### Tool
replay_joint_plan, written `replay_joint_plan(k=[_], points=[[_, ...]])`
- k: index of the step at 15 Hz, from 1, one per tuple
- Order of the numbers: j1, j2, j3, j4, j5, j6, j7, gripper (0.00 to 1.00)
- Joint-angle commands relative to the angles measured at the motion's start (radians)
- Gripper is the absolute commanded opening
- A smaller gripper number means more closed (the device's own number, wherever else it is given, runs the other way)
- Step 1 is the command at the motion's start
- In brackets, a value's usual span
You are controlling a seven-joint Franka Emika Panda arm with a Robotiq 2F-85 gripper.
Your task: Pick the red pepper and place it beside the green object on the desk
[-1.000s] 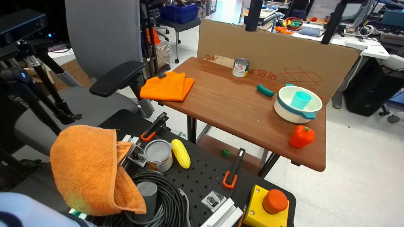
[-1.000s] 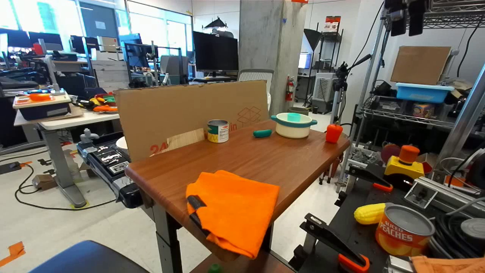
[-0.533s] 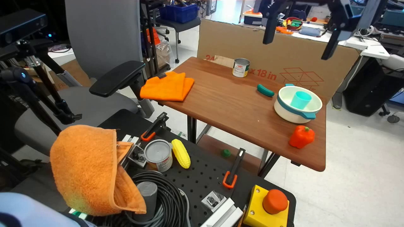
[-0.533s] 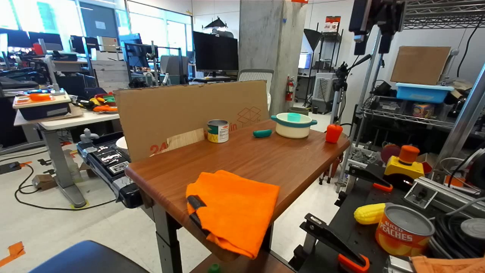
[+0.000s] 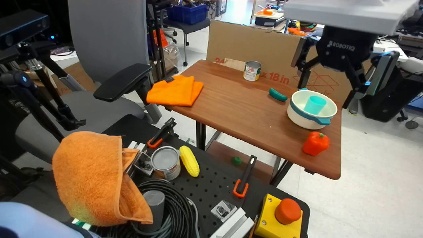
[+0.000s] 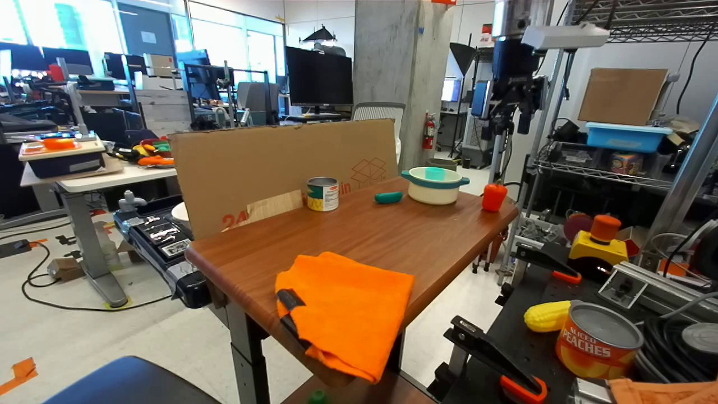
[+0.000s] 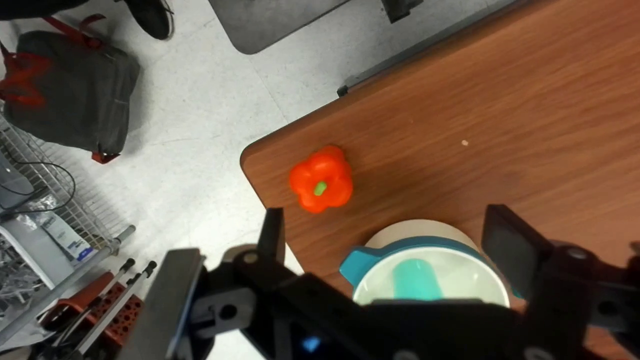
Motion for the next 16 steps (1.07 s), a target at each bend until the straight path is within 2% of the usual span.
replay_joint_plan(k=[1, 10, 16], points=[[0.004, 0.161, -0.037, 0.124, -0.067, 0.006, 0.046, 1.0], [0.033, 0.428, -0.101, 0.322, -0.083, -0.04, 0.009, 1.0], [0.053, 0.493, -0.086, 0.361, -0.076, -0.096, -0.076, 1.0]])
